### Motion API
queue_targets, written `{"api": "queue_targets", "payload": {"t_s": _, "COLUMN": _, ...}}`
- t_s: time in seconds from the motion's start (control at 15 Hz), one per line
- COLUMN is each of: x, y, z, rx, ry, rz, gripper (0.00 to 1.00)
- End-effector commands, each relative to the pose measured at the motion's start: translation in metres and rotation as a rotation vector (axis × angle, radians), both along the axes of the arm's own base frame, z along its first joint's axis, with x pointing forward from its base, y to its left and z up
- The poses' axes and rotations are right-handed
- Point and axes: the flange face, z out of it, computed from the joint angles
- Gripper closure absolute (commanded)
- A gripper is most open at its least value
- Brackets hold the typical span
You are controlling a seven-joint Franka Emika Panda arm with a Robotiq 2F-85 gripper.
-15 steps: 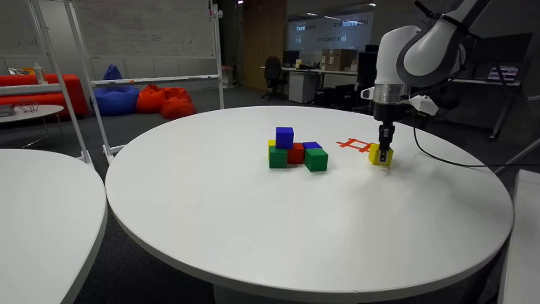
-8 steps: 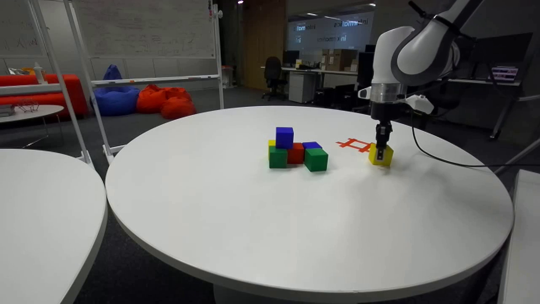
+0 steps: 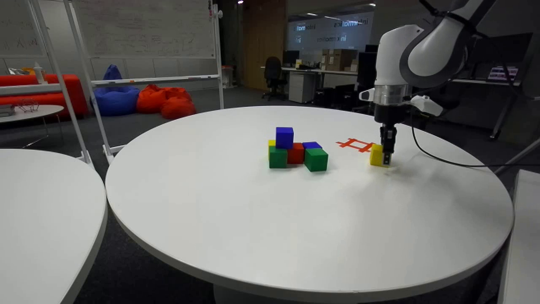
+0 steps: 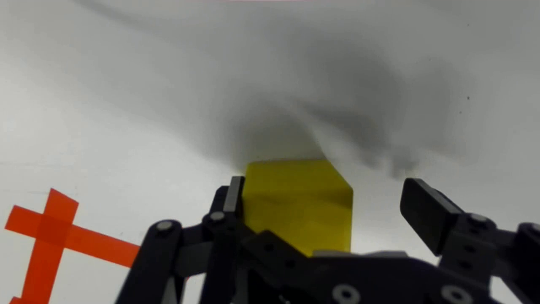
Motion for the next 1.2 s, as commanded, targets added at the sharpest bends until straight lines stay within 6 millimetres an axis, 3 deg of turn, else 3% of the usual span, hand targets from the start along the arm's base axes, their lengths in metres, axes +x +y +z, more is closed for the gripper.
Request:
{"api": "queue_targets", "payload": {"t_s": 0.0, "x": -0.022, "y": 0.009, "z": 0.014, "rx": -0.021, "ry": -0.027, "rz": 0.016, "gripper": 0.0}}
{"api": "queue_targets", "payload": {"t_s": 0.6, "x": -0.057, "y": 0.026, "z": 0.038, "rx": -0.065, "ry": -0.079, "rz": 0.065, "gripper": 0.0}}
{"api": "queue_targets", "payload": {"t_s": 0.73, "x": -0.043, "y": 0.027, "z": 0.031, "rx": -0.058, "ry": -0.041, "rz": 0.069, "gripper": 0.0}}
{"api": "queue_targets", "payload": {"t_s": 1.13, "x": -0.046, "y": 0.026, "z": 0.036, "rx": -0.059, "ry": -0.05, "rz": 0.069, "gripper": 0.0}}
